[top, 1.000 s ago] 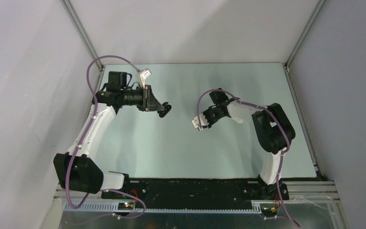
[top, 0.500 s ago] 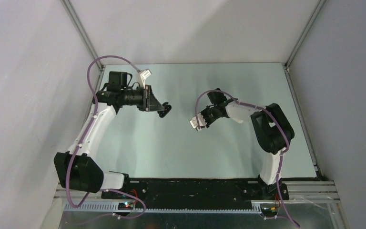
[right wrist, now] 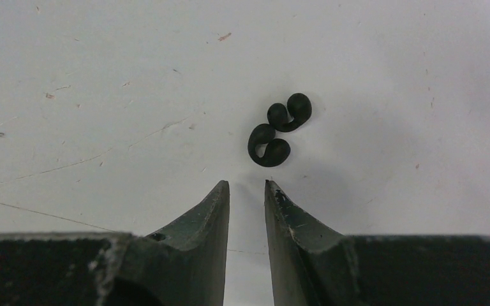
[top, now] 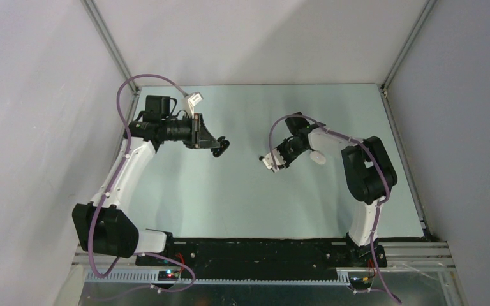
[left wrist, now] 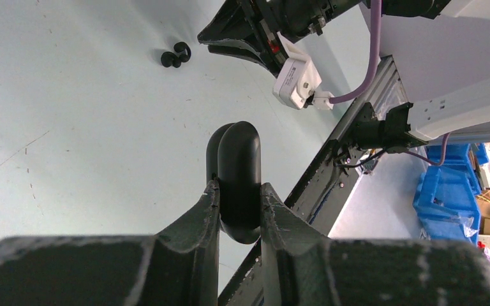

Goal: Insert the wireless bluetooth earbuds into the charging case
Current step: Pick up the earbud from the center of the board.

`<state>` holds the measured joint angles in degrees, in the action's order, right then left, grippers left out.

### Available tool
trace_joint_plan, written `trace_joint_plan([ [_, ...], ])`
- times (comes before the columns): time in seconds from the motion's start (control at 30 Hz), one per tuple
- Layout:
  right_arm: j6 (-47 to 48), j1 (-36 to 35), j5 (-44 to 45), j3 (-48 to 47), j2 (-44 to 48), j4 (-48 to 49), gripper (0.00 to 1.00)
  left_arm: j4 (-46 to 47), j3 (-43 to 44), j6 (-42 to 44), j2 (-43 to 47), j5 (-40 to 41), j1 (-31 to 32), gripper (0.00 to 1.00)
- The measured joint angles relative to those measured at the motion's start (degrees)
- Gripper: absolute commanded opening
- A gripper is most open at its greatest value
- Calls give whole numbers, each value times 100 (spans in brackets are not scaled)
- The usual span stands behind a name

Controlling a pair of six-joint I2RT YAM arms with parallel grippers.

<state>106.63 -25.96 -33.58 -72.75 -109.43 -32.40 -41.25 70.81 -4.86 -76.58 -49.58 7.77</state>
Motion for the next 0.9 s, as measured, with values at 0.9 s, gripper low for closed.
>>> trace_joint_plan([
  [0.9,981,-256,227,-326,-459,81,32,-33,0,90,0,142,-17,0],
])
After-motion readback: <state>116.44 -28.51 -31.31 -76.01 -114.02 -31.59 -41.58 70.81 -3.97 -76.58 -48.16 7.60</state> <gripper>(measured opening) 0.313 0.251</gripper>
